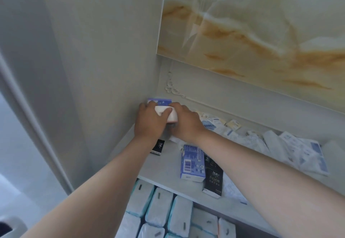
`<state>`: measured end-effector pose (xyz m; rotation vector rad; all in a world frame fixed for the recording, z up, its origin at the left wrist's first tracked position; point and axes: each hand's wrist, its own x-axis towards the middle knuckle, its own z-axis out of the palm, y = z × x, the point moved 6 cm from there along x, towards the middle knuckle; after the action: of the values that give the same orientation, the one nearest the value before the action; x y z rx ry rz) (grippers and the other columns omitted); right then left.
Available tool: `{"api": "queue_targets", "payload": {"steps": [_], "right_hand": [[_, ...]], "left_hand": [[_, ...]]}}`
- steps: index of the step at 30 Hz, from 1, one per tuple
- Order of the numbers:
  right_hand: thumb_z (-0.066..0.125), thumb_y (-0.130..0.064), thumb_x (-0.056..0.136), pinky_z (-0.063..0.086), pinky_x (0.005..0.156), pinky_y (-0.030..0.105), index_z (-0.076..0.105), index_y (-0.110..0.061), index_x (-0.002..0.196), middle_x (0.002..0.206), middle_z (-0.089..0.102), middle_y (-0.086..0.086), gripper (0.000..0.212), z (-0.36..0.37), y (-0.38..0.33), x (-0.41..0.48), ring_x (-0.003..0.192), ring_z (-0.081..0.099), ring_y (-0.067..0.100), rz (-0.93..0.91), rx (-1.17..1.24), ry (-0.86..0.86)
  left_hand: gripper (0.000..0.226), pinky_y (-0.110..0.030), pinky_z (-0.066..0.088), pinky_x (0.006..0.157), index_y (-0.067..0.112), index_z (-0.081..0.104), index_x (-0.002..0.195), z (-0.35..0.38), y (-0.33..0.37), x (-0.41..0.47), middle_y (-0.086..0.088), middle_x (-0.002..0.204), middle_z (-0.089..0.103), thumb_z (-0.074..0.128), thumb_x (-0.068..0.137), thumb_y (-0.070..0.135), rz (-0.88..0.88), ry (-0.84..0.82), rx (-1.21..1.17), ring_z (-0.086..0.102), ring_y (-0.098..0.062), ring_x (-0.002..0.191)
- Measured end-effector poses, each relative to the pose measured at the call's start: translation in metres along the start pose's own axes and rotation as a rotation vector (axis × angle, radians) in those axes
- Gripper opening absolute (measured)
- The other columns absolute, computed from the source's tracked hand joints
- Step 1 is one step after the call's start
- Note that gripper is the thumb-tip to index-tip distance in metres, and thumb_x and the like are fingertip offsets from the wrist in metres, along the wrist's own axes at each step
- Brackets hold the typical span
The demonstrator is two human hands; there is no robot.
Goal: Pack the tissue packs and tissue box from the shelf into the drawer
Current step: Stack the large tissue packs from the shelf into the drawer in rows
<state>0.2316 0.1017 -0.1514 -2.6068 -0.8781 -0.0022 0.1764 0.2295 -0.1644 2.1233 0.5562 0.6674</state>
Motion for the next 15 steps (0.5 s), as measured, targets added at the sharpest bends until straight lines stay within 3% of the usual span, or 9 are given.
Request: {"api": "queue_targets", "payload": {"steps": [5,7,11,15], "right_hand": [[0.071,-0.021,0.08,0.045,0.08,0.036,0.052,-0.024,0.116,0.112,0.05,-0.001,0.041,-0.028,-0.002,-0.016,0.098,0.058,0.024,0.051,0.14,0.078],[0.072,-0.017,0.079,0.039,0.073,0.031,0.055,-0.021,0.113,0.109,0.053,-0.002,0.038,-0.048,-0.005,-0.031,0.098,0.058,0.022,0.03,0.185,0.122],[0.079,-0.021,0.076,0.039,0.073,0.028,0.059,-0.021,0.114,0.109,0.062,0.0,0.042,-0.081,-0.015,-0.072,0.098,0.058,0.016,0.013,0.25,0.144],[0.067,-0.021,0.083,0.046,0.074,0.03,0.051,-0.026,0.129,0.115,0.059,-0.001,0.049,-0.1,-0.021,-0.132,0.1,0.058,0.018,0.078,0.344,0.057]], "left_hand": [[0.04,-0.025,0.04,0.08,0.021,0.059,0.112,-0.01,0.025,-0.015,-0.002,0.114,0.045,0.071,0.082,0.044,0.069,-0.129,-0.097,0.057,-0.02,0.099],[0.058,-0.025,0.041,0.089,0.024,0.054,0.124,-0.016,0.038,-0.028,0.003,0.12,0.04,0.078,0.074,0.041,0.205,-0.218,-0.098,0.051,-0.012,0.109],[0.066,-0.034,0.036,0.105,0.02,0.05,0.136,-0.044,0.074,-0.05,-0.003,0.131,0.047,0.076,0.076,0.023,0.521,-0.235,0.022,0.041,-0.024,0.124],[0.066,-0.024,0.043,0.092,0.024,0.043,0.142,-0.058,0.103,-0.085,0.003,0.116,0.054,0.073,0.083,0.019,0.394,-0.416,-0.028,0.052,-0.015,0.109]]}}
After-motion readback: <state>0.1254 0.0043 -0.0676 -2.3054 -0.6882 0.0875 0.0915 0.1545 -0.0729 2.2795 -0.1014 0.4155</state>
